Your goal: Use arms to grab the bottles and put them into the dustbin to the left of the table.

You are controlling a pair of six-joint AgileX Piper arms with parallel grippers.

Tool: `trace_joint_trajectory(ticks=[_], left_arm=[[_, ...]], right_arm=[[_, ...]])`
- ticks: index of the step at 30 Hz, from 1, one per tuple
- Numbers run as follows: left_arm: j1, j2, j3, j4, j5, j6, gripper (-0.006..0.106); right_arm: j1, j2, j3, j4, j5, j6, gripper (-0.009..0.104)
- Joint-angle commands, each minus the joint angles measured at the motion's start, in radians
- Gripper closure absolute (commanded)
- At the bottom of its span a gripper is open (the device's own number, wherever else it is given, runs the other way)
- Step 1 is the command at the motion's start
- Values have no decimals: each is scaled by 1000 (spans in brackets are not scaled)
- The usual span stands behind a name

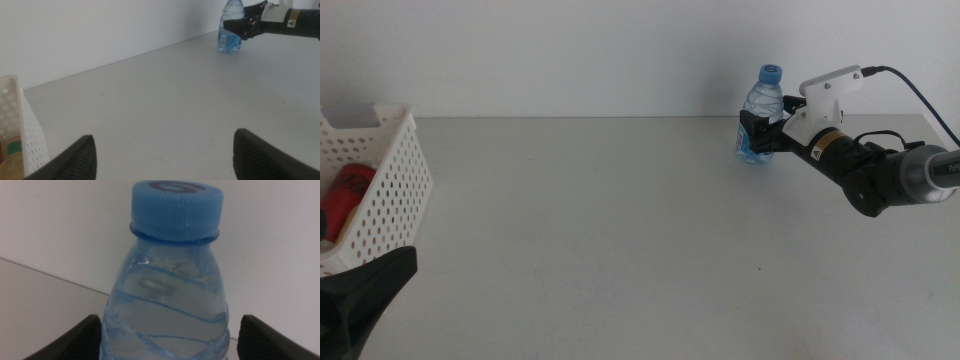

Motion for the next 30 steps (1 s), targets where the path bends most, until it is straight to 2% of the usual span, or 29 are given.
trace_joint_trajectory(ticks=[1, 3, 5, 7, 10, 12, 23, 30], left_arm=[[-6, 7, -29, 4, -71, -16, 7], [-6, 7, -29, 4, -71, -16, 7], [-6, 7, -29, 4, -71, -16, 7], [-6, 7, -29, 4, -71, -16, 7], [-6, 7, -29, 4, -71, -16, 7], [-6, 7, -29, 4, -71, -16, 7], [-6, 7, -29, 4, -71, -16, 7], [-6, 7, -29, 4, -71, -16, 7]], right_arm=[[4, -50, -56, 13, -29, -13, 2], [4, -41, -69, -3, -26, -15, 6], [5, -38, -71, -11, -21, -23, 20], [8, -41, -71, -11, 8, -19, 47], [25, -52, -69, -9, 80, 23, 96], [50, -74, -70, -10, 99, 80, 96], [328, -181, -108, -201, 49, 276, 96], [475, -158, -109, -211, 80, 234, 96]])
